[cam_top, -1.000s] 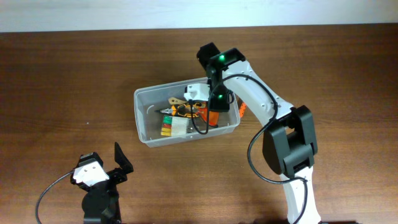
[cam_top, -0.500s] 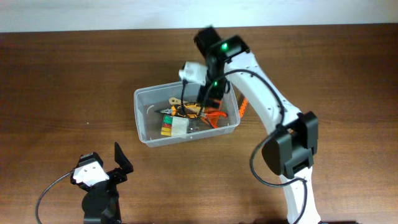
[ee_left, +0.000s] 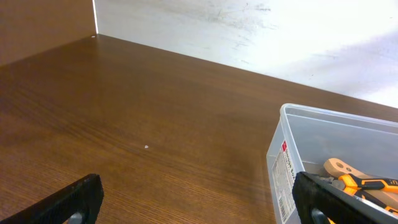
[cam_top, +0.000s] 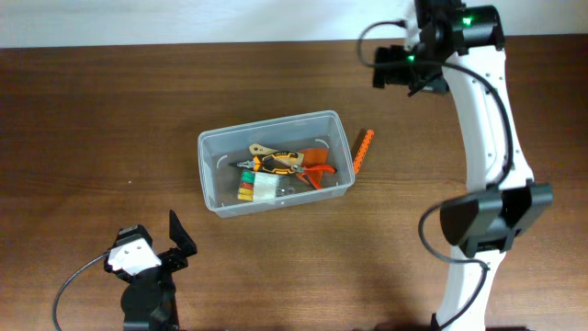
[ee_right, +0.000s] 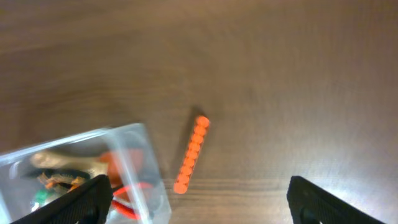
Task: Pack container
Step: 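Grasp the orange bit holder strip with the right gripper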
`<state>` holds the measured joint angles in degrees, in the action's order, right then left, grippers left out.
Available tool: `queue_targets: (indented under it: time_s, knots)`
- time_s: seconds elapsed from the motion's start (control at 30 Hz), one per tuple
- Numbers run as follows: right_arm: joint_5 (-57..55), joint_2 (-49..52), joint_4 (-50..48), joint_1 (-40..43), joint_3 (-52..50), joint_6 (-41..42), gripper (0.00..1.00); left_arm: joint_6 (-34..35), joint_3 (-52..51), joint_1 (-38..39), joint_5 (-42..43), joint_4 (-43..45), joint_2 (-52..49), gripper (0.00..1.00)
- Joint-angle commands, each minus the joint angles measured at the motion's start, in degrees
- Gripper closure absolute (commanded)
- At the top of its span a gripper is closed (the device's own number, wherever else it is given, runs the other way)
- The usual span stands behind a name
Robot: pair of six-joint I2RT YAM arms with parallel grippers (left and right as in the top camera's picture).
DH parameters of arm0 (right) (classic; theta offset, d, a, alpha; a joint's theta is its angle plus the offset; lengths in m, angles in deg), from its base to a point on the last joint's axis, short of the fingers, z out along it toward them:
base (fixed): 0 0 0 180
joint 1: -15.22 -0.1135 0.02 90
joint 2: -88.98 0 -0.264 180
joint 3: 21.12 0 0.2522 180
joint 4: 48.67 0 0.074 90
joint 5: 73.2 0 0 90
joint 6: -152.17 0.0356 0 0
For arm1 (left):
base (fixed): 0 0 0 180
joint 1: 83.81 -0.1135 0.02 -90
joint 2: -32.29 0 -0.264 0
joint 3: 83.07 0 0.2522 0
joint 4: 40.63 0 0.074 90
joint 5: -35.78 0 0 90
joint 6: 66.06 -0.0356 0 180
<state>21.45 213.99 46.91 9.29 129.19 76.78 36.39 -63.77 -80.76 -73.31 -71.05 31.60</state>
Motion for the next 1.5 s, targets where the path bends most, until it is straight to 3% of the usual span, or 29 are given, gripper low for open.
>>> queue_targets:
  time_s: [0.0,0.1,0.17,0.37,0.43,0.53,0.57,0.83,1.1,1.2,1.33,1.47]
  knots:
    - [-0.17,2.99,-3.87,-0.52,-9.01,14.58,0.12,-0.50,-0.22,0.22,-0.24,-0.04,0.13,0.01]
    - [0.68,2.99,-9.66,-1.60,-15.98,16.35,0.12,-0.50,-0.22,0.22,-0.24,-0.04,0.13,0.01]
    - [1.42,2.99,-12.48,-2.27,-19.85,16.61,0.17,-0.50,-0.22,0.22,-0.24,-0.04,0.13,0.01]
    - [1.09,3.02,-19.23,-3.45,-31.58,24.52,0.21,-0.50,-0.22,0.22,-0.24,-0.04,0.13,0.01]
    - [1.11,3.02,-21.86,-3.43,-34.34,24.94,0.26,-0.50,-0.22,0.22,-0.22,-0.04,0.13,0.01]
    - [1.09,3.04,-23.85,-3.45,-37.07,24.92,0.44,-0.50,-0.22,0.22,-0.24,-0.04,0.13,0.01]
    - [1.09,3.04,-23.85,-3.45,-37.27,24.92,0.45,-0.50,-0.22,0.22,-0.24,-0.04,0.13,0.01]
    - [0.74,3.04,-23.82,-3.43,-37.42,24.92,0.73,-0.50,-0.22,0.22,-0.24,-0.04,0.13,0.01]
    - [0.63,3.04,-23.80,-3.37,-37.38,24.90,0.89,-0.50,-0.22,0.22,-0.24,-0.04,0.13,0.01]
    - [-0.37,2.62,-23.21,-2.21,-36.13,24.85,0.89,-0.50,-0.22,0.22,-0.22,-0.04,0.13,0.01]
    - [0.13,0.44,-17.99,0.59,-28.81,23.87,0.91,-0.50,-0.22,0.22,-0.24,-0.04,0.13,0.01]
    - [6.64,-2.40,-13.62,0.81,-15.93,11.32,0.96,-0.50,-0.22,0.22,-0.22,-0.04,0.13,0.01]
